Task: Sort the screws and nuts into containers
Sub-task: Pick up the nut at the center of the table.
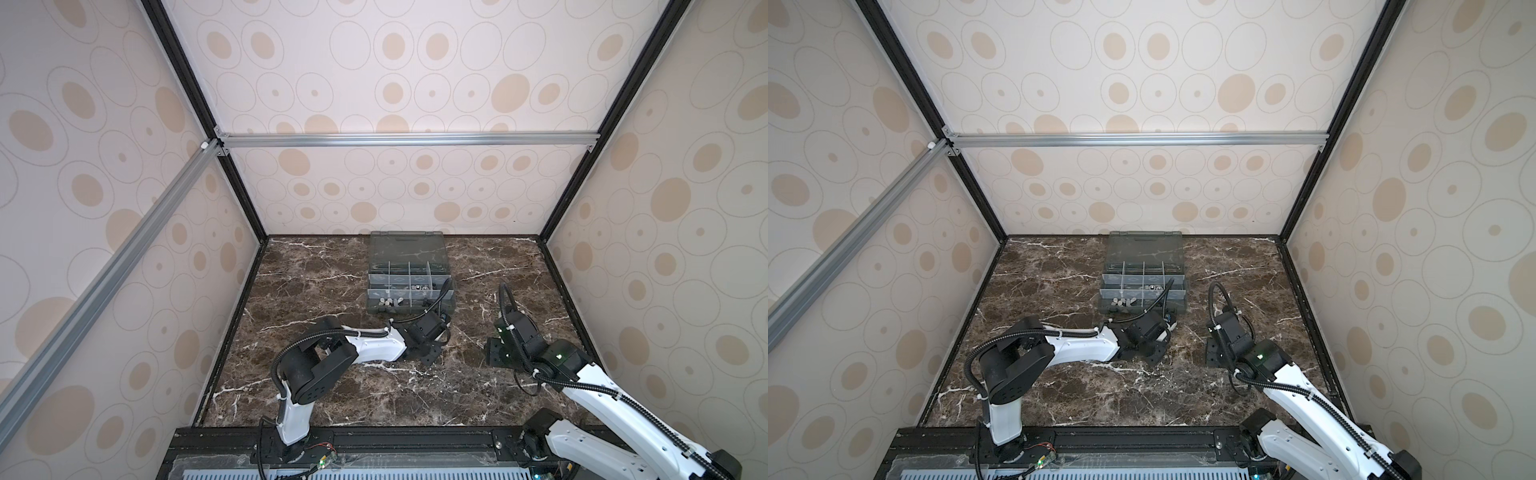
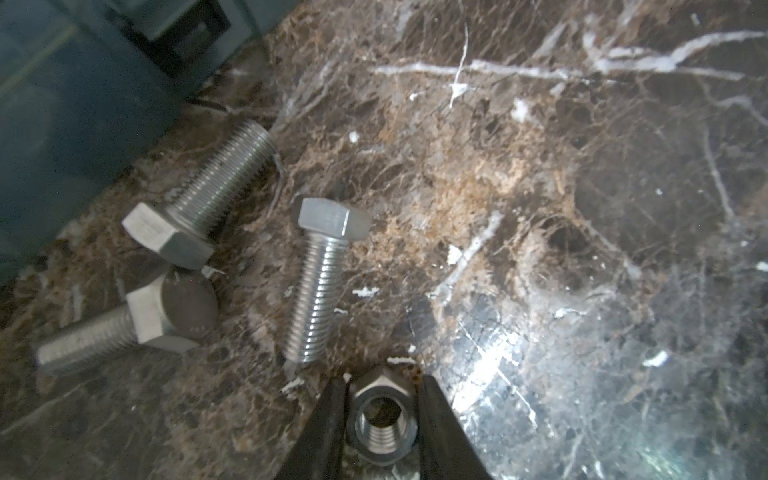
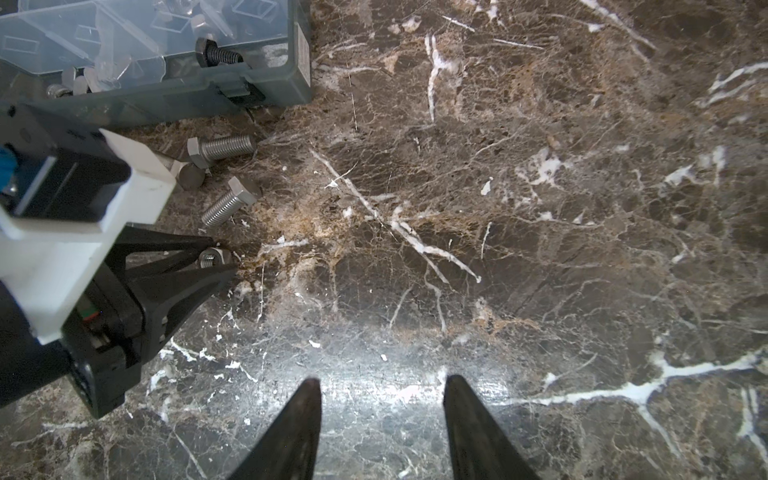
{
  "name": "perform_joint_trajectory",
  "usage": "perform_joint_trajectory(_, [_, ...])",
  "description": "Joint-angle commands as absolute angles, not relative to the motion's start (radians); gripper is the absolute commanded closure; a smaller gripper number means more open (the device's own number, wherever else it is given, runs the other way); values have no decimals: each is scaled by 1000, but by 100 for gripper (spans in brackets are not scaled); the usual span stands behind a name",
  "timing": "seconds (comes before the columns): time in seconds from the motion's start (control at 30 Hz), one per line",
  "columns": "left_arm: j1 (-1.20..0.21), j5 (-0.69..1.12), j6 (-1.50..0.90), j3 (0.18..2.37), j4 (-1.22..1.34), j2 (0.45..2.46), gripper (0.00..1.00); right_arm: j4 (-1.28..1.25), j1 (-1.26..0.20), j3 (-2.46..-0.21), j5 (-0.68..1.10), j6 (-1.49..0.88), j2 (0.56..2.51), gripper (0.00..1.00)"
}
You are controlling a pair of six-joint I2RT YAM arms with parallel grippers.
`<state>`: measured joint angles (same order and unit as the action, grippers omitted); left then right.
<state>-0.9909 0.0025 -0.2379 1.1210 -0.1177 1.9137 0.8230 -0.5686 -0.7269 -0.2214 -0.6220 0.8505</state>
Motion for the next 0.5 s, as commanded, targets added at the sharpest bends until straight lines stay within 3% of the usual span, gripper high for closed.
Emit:
perform_joint_trajectory(0.0, [-1004,-2,-237,1135,-126,1923,74,838,-576,-718,-238,-635,841,49])
perform_joint_trajectory(0.47, [-977,17,-343,1089,-48,1761,79,828,-576,-718,-235,-621,851,49])
